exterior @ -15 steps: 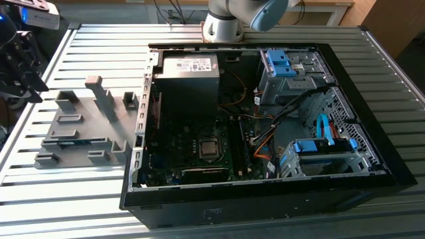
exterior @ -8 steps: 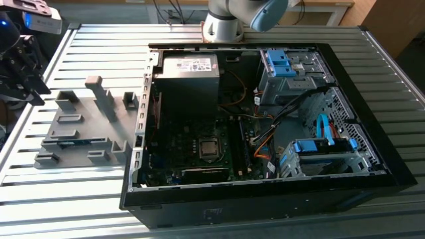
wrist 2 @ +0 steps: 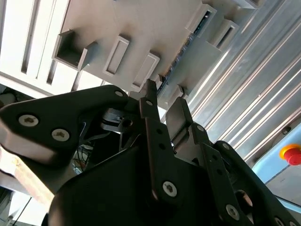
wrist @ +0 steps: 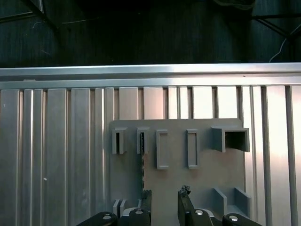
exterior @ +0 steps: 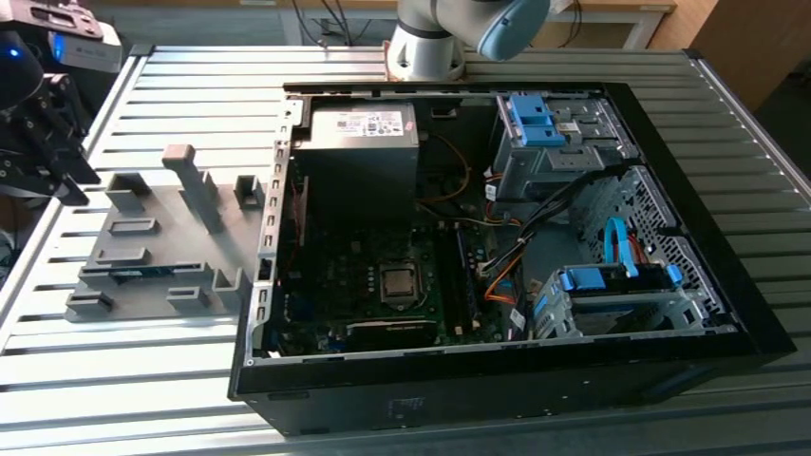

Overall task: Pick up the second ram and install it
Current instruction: 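Pick up the second ram and move it above second insertion slot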

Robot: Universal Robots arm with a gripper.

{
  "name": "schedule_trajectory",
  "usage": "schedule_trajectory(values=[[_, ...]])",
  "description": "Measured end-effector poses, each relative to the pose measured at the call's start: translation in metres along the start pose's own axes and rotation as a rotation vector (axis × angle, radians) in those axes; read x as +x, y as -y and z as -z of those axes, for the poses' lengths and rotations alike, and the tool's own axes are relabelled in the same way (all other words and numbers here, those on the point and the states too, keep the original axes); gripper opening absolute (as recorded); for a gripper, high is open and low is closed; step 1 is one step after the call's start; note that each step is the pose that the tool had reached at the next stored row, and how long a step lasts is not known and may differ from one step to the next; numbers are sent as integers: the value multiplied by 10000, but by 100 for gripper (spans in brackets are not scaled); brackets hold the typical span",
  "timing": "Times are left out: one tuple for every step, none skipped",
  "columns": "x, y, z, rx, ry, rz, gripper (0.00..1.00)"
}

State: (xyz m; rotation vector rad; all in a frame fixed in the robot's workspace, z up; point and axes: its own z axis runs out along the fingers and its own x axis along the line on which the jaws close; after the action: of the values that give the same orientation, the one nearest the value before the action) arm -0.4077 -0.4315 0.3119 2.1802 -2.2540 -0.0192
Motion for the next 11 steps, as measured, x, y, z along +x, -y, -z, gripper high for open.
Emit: schedule_trajectory(values=[[1,0,-8,0,0,1,36],[2,0,-18,1,1,3,36],[2,0,-26,0,0,3,36],[3,0,-35,0,0,5,36],[5,0,-44,0,0,6,36],[6,0,-52,1,1,7,36],[7,0,-60,0,0,8,36],[8,0,-69,1,0,9,36],[9,0,-76,0,0,10,36],[11,0,-85,0,0,13,36],[12,0,-91,1,0,14,36]])
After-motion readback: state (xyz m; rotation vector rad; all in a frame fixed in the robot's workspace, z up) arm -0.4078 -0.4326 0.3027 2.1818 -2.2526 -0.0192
